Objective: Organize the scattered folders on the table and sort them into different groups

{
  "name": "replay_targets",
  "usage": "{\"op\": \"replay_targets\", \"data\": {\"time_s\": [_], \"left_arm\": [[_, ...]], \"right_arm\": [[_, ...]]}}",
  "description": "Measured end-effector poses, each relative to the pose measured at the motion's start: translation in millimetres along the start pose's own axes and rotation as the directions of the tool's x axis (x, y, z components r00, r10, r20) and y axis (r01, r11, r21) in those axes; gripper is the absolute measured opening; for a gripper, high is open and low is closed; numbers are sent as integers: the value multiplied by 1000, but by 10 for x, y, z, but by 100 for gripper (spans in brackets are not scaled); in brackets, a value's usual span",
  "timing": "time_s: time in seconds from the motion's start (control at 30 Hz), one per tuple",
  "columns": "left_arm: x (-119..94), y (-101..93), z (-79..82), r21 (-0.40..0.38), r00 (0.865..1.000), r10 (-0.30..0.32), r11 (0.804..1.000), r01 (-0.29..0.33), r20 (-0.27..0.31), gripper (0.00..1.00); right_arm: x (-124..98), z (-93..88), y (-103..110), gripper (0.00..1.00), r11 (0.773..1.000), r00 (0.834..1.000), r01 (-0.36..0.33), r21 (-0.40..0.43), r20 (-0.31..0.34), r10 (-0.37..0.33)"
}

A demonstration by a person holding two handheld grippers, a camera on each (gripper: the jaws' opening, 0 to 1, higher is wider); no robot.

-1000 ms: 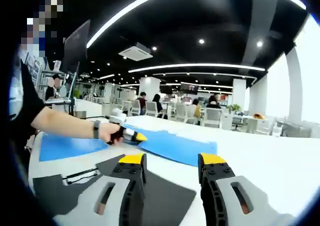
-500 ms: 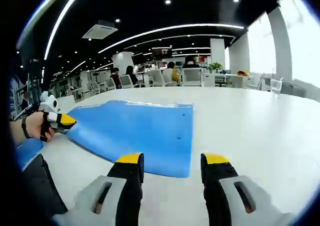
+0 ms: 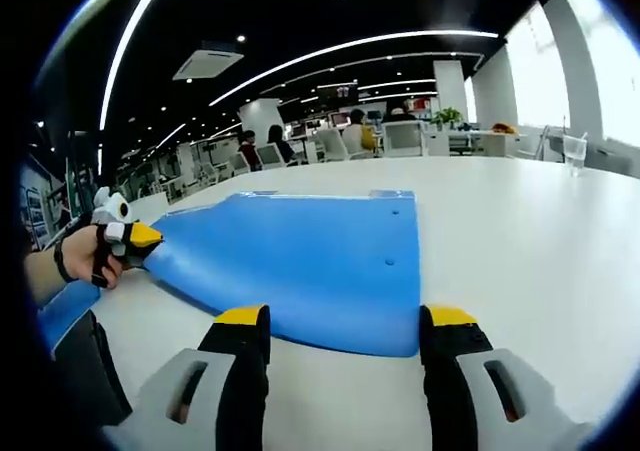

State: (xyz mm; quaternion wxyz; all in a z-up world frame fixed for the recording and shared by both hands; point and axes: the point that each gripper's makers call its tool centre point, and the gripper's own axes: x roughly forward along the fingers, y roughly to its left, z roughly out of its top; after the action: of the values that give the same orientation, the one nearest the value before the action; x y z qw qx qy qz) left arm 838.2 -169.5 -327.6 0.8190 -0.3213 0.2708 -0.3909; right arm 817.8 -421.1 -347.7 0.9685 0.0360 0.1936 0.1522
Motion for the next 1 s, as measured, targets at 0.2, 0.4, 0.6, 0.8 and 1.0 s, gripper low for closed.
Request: {"op": "replay_targets", "data": {"time_s": [0.2, 0.4, 0.6, 0.8, 1.0], "left_arm": [[58, -8, -73, -54, 1000, -10, 998, 10, -7, 14], [19, -119, 6, -186, 992, -97, 976, 110, 78, 7], [-31, -289, 86, -258, 975, -158, 946, 194, 155, 4], [-114, -379, 202, -338, 952, -180, 905, 259, 246, 3], [-206, -495, 239, -415, 918, -214, 841, 347, 334, 3]], "right_arm": [[-7, -7, 54, 68, 1000, 1000, -9, -11, 5, 9], [-60, 23, 106, 73, 998, 999, -48, 52, 29, 46], [-161, 41, 166, 78, 987, 995, -90, 131, 53, 83], [-285, 61, 203, 80, 973, 992, -105, 206, 96, 87], [-446, 42, 509, 82, 945, 984, -172, 277, 88, 153]]}}
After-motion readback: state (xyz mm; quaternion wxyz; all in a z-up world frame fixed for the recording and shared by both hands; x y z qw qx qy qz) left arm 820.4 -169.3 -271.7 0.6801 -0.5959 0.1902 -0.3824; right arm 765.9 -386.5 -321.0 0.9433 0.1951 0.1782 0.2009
